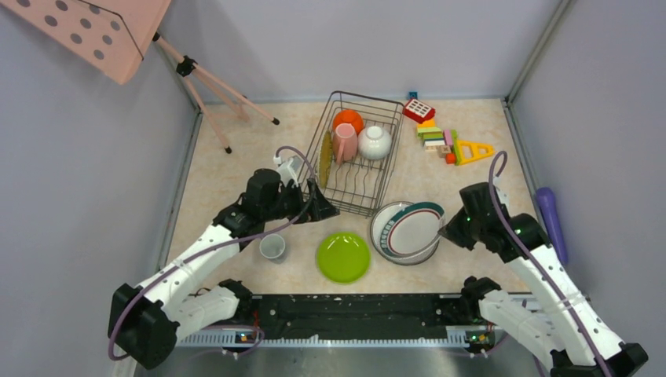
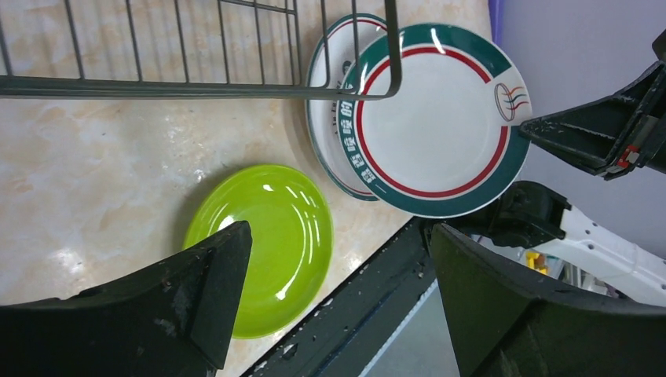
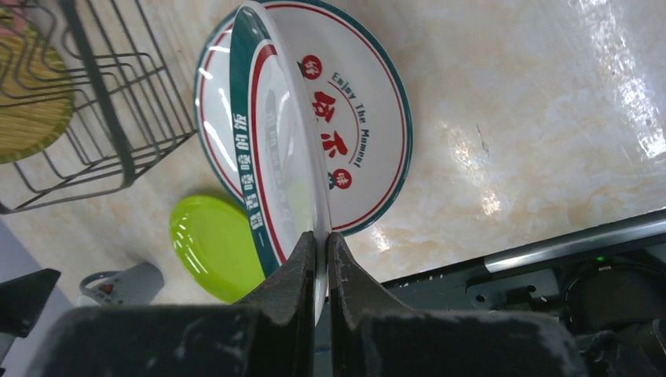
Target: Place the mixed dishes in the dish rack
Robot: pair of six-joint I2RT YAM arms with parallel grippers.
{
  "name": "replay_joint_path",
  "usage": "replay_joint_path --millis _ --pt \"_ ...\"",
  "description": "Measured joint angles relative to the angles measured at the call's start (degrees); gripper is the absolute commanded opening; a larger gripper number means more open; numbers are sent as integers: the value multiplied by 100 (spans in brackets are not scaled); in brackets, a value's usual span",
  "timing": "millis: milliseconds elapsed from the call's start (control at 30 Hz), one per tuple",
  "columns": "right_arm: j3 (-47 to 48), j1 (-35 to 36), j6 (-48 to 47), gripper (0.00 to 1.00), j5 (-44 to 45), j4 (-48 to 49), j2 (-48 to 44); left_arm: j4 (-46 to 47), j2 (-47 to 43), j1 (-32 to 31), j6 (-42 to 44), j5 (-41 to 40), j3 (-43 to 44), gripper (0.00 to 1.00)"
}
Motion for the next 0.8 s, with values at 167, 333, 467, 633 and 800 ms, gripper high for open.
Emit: replay_joint_path --millis 167,333,467,633,800 --pt "597 0 -293 0 164 -52 -87 323 39 -7 -304 251 -9 90" --pt "1196 0 -730 0 258 -55 -267 730 111 -7 -638 448 -28 90" --pt "1683 0 -1032 0 286 -31 -306 1134 315 -7 -1058 651 -35 89" --pt "1735 0 -1451 0 -59 426 -463 2050 586 -22 -1685 922 -90 87" --pt "1585 0 -1674 0 -645 1163 -560 2457 723 -50 -1897 1025 42 79"
